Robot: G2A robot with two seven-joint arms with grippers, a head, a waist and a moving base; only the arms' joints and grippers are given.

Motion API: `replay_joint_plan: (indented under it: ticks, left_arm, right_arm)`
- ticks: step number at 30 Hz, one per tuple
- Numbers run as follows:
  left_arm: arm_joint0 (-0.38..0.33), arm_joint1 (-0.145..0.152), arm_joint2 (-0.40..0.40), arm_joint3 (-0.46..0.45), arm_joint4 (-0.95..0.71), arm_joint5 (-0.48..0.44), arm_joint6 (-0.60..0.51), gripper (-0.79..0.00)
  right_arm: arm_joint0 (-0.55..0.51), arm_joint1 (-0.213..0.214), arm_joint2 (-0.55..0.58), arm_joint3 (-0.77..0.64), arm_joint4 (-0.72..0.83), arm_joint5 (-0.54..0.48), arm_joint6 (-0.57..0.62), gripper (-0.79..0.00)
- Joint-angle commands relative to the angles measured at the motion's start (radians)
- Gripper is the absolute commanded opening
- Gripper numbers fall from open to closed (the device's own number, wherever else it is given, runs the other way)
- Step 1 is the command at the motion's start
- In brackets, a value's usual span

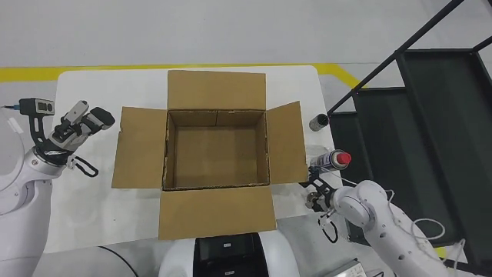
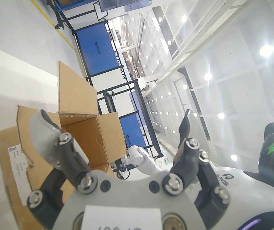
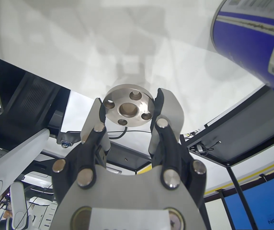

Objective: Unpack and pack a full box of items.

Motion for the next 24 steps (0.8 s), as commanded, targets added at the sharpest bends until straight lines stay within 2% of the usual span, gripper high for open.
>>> replay_joint_plan:
  ticks: [1,4,7,10,11,12,13,14,20,24]
  left_arm:
    - [0.000,0.000,0.000,0.000,0.000,0.000,0.000,0.000]
    - [0.000,0.000,0.000,0.000,0.000,0.000,0.000,0.000]
    - [0.000,0.000,0.000,0.000,0.000,0.000,0.000,0.000]
    - [0.000,0.000,0.000,0.000,0.000,0.000,0.000,0.000]
    - [0.000,0.000,0.000,0.000,0.000,0.000,0.000,0.000]
    - [0.000,0.000,0.000,0.000,0.000,0.000,0.000,0.000]
    - [0.000,0.000,0.000,0.000,0.000,0.000,0.000,0.000]
    - [0.000,0.000,0.000,0.000,0.000,0.000,0.000,0.000]
    - [0.000,0.000,0.000,0.000,0.000,0.000,0.000,0.000]
    - [0.000,0.000,0.000,0.000,0.000,0.000,0.000,0.000]
  right_arm:
    - [0.011,-0.002,-0.011,0.009,-0.004,0.008,-0.002,-0.785]
    - [0.026,-0.006,-0.029,0.023,-0.010,0.018,-0.006,-0.779]
    - [0.041,-0.010,-0.046,0.037,-0.015,0.028,-0.011,-0.668]
    - [0.051,-0.013,-0.058,0.048,-0.016,0.032,-0.014,-0.622]
    - [0.054,-0.014,-0.060,0.050,-0.017,0.033,-0.014,-0.514]
    - [0.055,-0.015,-0.063,0.049,-0.020,0.032,-0.014,-0.357]
    - [0.056,-0.015,-0.066,0.049,-0.022,0.032,-0.013,-0.052]
    - [0.057,-0.015,-0.067,0.049,-0.024,0.033,-0.012,0.000]
    - [0.035,-0.011,-0.049,0.015,-0.030,0.032,-0.001,0.000]
    - [-0.024,0.000,-0.002,-0.057,-0.023,0.004,0.005,0.000]
